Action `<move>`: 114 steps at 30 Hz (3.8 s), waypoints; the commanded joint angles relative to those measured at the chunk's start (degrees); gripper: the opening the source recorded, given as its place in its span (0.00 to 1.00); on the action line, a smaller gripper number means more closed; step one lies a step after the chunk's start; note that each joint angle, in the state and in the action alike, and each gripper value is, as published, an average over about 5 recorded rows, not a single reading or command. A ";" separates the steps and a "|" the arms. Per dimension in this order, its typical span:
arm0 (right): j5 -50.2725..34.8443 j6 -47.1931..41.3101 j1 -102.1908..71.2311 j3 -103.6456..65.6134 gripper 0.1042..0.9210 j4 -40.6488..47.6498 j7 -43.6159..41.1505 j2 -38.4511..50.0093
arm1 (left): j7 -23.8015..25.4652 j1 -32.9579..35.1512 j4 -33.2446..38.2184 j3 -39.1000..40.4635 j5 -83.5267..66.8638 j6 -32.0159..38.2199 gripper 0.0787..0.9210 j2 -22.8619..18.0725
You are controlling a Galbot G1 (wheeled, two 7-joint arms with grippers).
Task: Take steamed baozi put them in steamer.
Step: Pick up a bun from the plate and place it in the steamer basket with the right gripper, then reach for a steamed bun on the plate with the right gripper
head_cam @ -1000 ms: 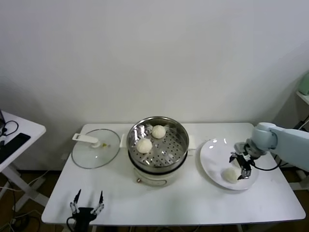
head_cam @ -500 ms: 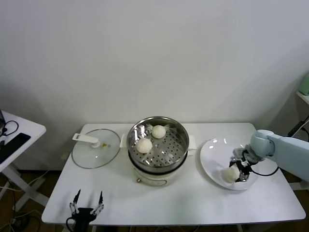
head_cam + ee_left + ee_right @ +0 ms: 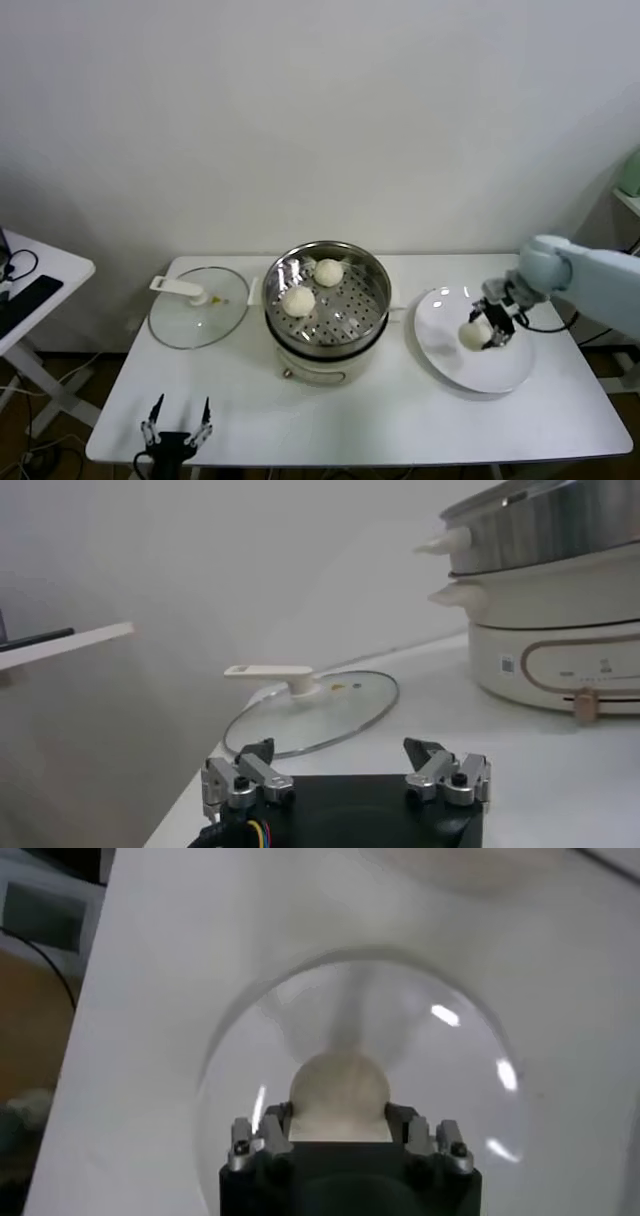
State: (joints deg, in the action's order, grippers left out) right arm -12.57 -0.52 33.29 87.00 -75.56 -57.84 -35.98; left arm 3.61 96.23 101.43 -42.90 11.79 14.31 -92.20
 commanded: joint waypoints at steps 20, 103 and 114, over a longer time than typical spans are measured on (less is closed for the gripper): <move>14.08 22.96 11.12 -7.75 0.67 -15.88 -1.83 -25.88 | -1.00 -0.51 -0.11 -0.69 0.15 0.28 0.88 -0.79; 5.45 0.50 -12.24 -4.93 0.88 16.42 1.67 -0.05 | -1.00 -1.50 -1.94 -0.44 -1.59 2.99 0.88 -0.55; 8.63 0.28 -21.40 -15.02 0.88 22.89 3.30 -3.15 | -0.91 -0.65 -1.81 -0.72 -1.37 2.93 0.88 -0.21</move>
State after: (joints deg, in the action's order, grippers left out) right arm -7.51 0.28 20.87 80.62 -58.07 -55.86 -38.30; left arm 2.67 95.20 99.64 -43.52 10.39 17.25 -92.20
